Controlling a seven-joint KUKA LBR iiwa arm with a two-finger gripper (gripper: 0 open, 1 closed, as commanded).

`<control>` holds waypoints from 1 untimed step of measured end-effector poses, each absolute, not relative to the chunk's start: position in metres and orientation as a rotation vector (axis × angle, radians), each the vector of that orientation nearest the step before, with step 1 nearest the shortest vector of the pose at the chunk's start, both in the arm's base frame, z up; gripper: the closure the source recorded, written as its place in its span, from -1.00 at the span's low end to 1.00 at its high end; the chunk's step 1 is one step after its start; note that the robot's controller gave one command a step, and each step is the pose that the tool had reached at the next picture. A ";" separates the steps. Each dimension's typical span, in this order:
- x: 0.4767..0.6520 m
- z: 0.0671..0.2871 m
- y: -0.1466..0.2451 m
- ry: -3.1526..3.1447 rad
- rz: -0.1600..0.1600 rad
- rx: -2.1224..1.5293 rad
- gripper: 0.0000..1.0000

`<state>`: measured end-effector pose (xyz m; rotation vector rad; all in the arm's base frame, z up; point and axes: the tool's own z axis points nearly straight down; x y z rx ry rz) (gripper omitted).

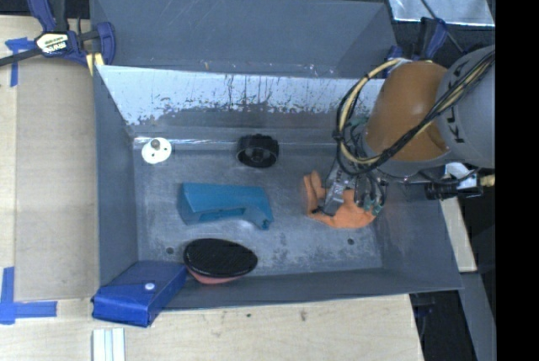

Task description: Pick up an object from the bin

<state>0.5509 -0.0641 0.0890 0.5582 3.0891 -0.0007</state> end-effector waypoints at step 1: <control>0.551 0.130 -0.072 3.099 0.000 0.550 1.00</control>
Offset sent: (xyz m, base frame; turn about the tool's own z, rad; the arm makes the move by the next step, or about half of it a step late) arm 0.0123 -0.0067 -0.0190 0.0355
